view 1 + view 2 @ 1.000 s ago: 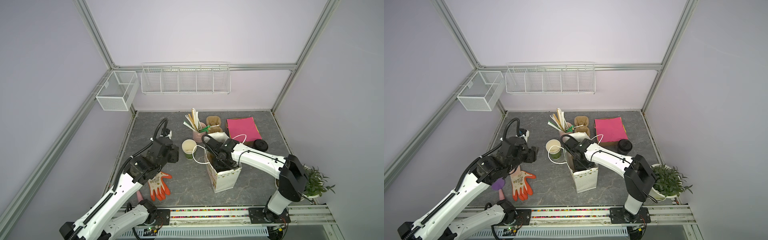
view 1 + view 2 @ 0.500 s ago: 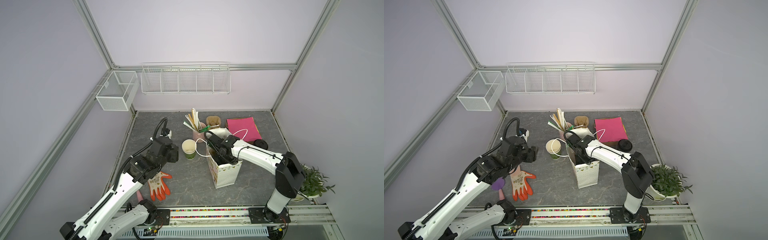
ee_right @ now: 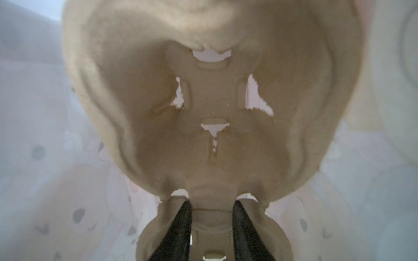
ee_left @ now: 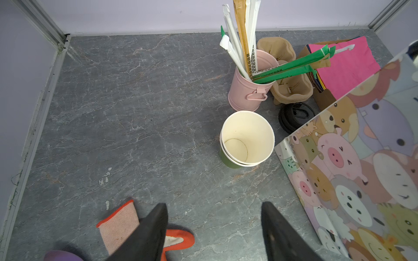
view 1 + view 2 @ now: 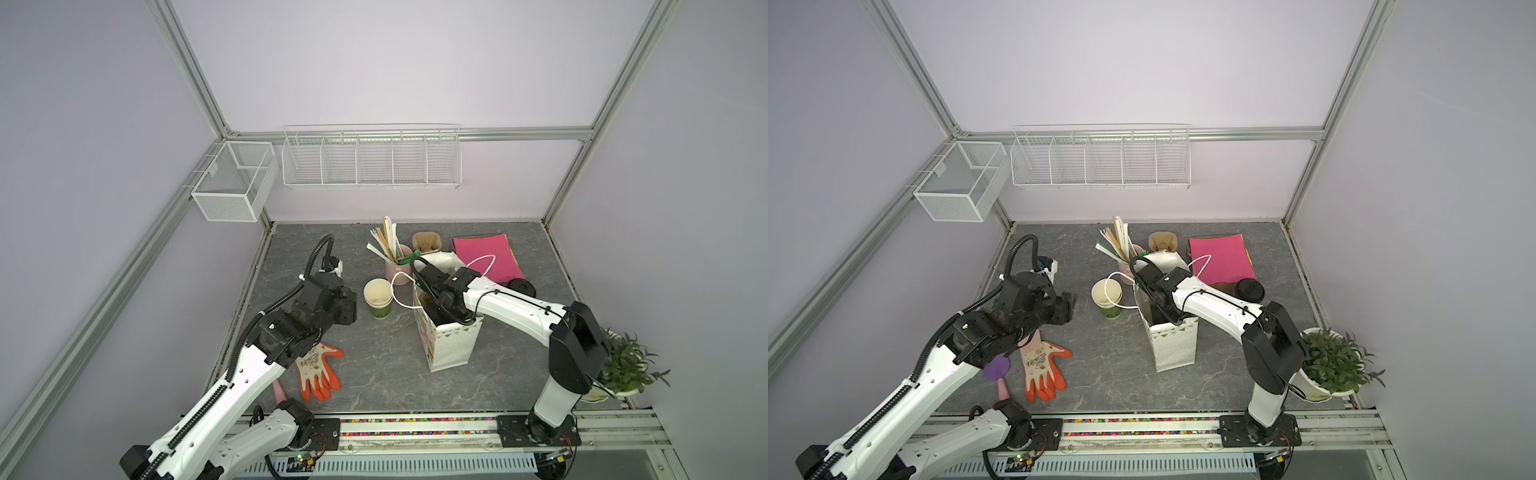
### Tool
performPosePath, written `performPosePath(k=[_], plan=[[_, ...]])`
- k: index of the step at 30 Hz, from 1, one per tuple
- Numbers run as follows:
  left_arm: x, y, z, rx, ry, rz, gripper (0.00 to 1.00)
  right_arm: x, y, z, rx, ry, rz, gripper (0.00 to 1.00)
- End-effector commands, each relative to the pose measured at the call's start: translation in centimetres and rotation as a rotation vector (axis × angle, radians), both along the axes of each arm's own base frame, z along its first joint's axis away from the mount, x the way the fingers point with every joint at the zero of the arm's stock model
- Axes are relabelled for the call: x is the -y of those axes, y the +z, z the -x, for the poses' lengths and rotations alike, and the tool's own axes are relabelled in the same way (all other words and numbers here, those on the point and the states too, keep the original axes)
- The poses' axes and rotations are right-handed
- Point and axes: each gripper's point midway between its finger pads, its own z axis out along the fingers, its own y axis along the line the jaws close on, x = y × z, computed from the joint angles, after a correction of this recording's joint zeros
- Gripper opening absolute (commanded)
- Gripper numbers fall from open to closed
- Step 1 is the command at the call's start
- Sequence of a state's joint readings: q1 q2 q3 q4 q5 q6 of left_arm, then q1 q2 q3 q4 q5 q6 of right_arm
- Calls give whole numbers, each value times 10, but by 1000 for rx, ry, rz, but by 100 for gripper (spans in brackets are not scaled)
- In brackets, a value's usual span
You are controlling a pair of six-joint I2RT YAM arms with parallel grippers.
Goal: Pack a coffee takeout order
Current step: Place the cup tray in the takeout bag.
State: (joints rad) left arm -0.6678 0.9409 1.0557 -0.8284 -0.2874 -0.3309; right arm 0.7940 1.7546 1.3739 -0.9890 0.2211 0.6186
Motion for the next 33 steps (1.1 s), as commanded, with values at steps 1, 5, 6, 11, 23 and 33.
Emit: performPosePath(k=[1,5,6,11,23,33], plan=[[-2,-5,2,-16,-9,-18,66,0,2,-13,33,0,9,32],[-2,-5,1,-18,-6,-16,66,3,-1,-18,27,-3,23,32],[-2,-5,2,-18,-7,-14,66,4,-1,-19,29,-6,23,32],[-2,-5,1,-16,-7,-12,66,1,2,-17,24,-12,-8,33],[-2,-7,0,-24,-6,-12,66,6,28,-11,68,-19,-50,53],[-2,-9,-1,-33,-7,-20,66,6,63,-13,119,-4,-91,74]])
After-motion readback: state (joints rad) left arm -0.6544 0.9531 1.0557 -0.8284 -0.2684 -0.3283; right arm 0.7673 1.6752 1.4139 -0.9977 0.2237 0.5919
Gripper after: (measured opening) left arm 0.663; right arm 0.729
